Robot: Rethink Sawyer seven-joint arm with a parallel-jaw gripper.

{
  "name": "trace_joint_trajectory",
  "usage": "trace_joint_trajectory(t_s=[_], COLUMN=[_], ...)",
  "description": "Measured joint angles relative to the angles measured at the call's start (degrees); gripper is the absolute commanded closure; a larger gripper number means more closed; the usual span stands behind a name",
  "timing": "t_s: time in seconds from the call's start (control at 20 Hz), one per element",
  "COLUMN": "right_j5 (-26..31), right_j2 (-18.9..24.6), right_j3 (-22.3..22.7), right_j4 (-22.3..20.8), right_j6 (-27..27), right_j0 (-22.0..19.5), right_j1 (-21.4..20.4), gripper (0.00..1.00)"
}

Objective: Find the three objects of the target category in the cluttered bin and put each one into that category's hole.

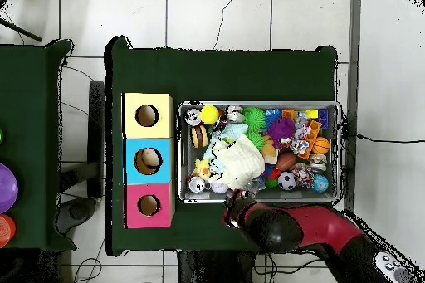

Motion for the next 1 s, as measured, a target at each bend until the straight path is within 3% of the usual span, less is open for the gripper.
trace_joint_trajectory(t_s=[0.2,0.25,0.4,0.5,0.75,1.0], right_j5=[-12.6,-19.8,-26.2,-33.1,-41.5,-46.7], right_j2=[-7.8,-11.4,-14.5,-18.6,-25.9,-30.1], right_j3=[0.2,0.5,1.2,3.0,6.8,10.4], right_j4=[-0.7,-0.4,0.4,2.4,6.1,7.4], right_j6=[2.9,4.9,6.9,9.5,13.1,15.6], right_j0=[8.3,13.0,17.4,23.1,32.4,37.4], right_j1=[0.1,0.1,0.1,0.1,1.3,3.8], gripper=[1.00,1.00,1.00,1.00,1.00,1.00])
